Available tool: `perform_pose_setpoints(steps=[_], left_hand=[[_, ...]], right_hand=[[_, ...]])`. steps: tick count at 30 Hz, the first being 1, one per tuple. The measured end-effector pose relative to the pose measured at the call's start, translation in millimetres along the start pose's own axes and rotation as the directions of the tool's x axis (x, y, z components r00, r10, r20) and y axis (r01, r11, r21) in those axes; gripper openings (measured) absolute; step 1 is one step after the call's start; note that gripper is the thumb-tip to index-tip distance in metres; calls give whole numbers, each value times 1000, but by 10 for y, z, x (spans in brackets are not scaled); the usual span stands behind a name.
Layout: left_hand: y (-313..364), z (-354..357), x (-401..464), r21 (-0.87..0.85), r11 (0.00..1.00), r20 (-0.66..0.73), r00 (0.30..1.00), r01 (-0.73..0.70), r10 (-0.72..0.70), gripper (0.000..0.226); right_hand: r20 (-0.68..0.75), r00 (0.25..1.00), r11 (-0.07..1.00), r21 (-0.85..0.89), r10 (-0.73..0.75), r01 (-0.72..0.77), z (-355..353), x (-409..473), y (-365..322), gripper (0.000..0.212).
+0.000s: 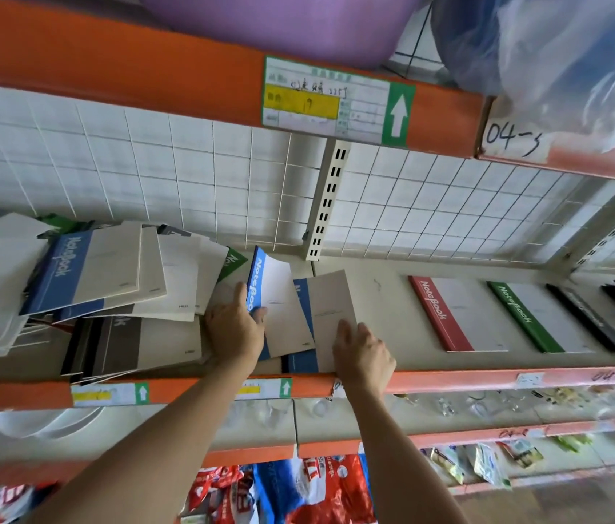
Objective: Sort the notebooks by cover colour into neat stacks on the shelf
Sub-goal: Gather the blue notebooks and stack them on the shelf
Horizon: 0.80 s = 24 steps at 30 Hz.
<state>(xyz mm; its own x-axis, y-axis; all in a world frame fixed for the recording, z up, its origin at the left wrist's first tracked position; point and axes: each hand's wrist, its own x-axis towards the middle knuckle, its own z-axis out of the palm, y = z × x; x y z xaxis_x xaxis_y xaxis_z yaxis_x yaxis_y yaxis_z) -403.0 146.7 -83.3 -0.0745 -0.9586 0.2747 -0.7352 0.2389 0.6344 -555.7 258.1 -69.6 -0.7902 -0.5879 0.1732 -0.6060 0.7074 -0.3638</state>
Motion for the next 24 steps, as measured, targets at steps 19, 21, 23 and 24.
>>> perform_pose_setpoints(steps=[19, 21, 23, 24], left_hand=[[1080, -10, -397, -6, 997, 46, 996, -82, 83, 22], [1388, 36, -487, -10, 998, 72, 996, -55, 55, 27], [1663, 92, -593, -25, 1000, 76, 997, -8, 10, 26], [1789, 123, -655, -33, 999, 80, 997, 9, -6, 26]], right_hand=[[362, 932, 730, 632, 18, -260, -779, 359, 775, 26], [298, 951, 756, 605, 77, -251, -950, 440, 1041, 36], [247, 963, 772, 591, 104, -235, -1144, 520, 1341, 34], [230, 967, 774, 590, 108, -227, -1240, 551, 1492, 31]])
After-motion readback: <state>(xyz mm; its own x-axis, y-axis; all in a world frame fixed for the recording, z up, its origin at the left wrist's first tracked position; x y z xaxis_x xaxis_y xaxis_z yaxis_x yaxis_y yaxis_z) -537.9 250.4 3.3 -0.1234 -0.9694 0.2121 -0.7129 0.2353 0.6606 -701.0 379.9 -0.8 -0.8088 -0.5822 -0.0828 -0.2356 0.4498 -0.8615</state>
